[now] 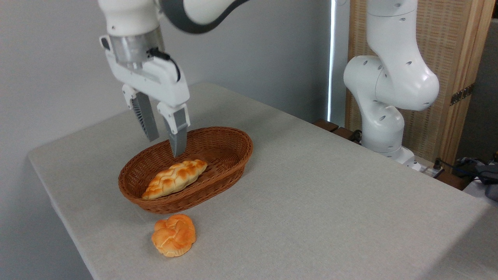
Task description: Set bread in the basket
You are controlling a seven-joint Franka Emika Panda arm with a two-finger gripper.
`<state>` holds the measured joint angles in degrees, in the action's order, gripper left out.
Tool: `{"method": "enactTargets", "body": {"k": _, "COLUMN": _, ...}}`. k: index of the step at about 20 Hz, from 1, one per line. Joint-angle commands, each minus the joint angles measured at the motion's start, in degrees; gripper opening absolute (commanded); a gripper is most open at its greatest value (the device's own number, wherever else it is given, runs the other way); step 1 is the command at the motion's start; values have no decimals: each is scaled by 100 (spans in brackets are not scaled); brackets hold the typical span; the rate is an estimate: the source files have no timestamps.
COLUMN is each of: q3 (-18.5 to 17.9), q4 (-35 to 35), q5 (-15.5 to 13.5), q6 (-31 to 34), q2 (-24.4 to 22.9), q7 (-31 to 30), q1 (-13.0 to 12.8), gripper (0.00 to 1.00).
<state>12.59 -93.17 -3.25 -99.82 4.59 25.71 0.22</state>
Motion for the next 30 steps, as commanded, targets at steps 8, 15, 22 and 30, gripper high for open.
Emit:
{"method": "enactTargets", "body": {"k": 8, "q3": -846, "q4": -97, "q5": 18, "q6": 568, "q2": -687, "q7": 1656, "q1": 65, "gripper": 100}}
{"method": "enactTargets", "body": {"k": 15, "q3": -1083, "q4": -272, "q5": -26, "q6": 708, "q2": -793, "q7": 1586, "q1": 13, "gripper": 100}}
{"method": "enactTargets", "body": {"k": 22, "q3": -969, "q4": -272, "q5": -26, "q6": 920, "q2": -855, "q7": 1569, "q1": 4, "gripper": 100}}
{"method": "enactTargets", "body": {"k": 30, "q3": -768, "q4": -237, "q5": 53, "q6": 946, "q2": -899, "q7": 1254, "q1": -14, "gripper": 100}}
